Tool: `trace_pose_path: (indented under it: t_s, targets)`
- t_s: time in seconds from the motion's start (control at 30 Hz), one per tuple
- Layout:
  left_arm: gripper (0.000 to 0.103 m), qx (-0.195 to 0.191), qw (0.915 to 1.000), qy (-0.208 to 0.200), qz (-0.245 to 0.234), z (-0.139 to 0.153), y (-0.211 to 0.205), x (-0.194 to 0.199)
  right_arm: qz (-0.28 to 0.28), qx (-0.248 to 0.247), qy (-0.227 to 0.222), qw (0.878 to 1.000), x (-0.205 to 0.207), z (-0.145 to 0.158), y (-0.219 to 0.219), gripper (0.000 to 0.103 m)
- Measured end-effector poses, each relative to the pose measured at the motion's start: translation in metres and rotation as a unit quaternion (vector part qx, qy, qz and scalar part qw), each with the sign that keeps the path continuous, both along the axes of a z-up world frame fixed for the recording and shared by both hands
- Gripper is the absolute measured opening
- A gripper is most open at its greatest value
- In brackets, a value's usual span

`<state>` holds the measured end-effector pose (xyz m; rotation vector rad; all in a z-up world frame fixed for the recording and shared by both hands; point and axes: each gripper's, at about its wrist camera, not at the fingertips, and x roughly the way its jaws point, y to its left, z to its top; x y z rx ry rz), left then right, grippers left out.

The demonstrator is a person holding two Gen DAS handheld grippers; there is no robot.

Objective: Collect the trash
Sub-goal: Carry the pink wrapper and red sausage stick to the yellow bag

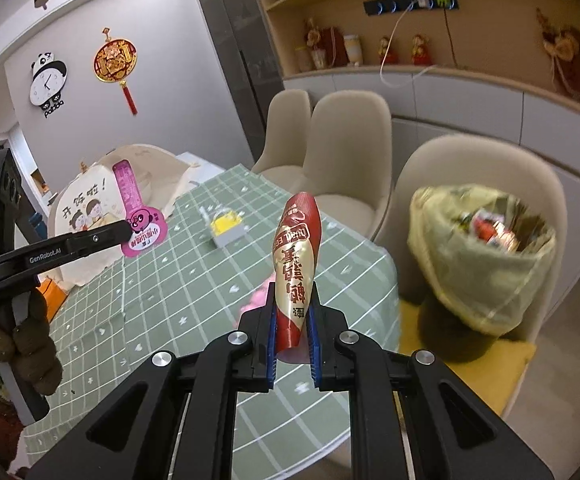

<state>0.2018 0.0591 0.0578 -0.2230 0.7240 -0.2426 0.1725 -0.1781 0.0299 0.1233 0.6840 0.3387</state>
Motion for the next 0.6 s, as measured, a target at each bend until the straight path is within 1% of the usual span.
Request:
trace_pose_path:
  t_s: [0.1, 0.17, 0.2, 0.33, 0.47, 0.6]
  targets:
    - [0.008, -0.012, 0.9998, -0.007, -0.014, 0.008, -0.024, 0.012, -0.009, -0.008, -0.016, 1.0, 0.005, 0.015, -0.025, 0.014]
    - [0.008, -0.017, 0.9994, -0.011, -0.027, 0.013, -0.047, 0.025, -0.014, -0.013, -0.023, 1.0, 0.008, 0.022, -0.04, 0.014]
    - [0.008, -0.018, 0.9993, -0.012, -0.031, 0.015, -0.054, 0.029, -0.018, -0.015, -0.025, 0.999, 0.011, 0.025, -0.052, 0.014]
    - [0.008, -0.029, 0.9975, -0.004, -0.065, 0.019, -0.105, 0.053, -0.033, -0.019, -0.034, 0.999, 0.023, 0.033, -0.094, 0.014]
    - [0.008, -0.025, 0.9954, 0.004, -0.092, 0.017, -0.153, 0.076, -0.055, -0.015, -0.04, 0.998, 0.039, 0.033, -0.139, 0.014]
    - [0.008, -0.02, 0.993, 0.018, -0.115, 0.012, -0.195, 0.104, -0.077, -0.008, -0.037, 0.996, 0.061, 0.026, -0.19, 0.014]
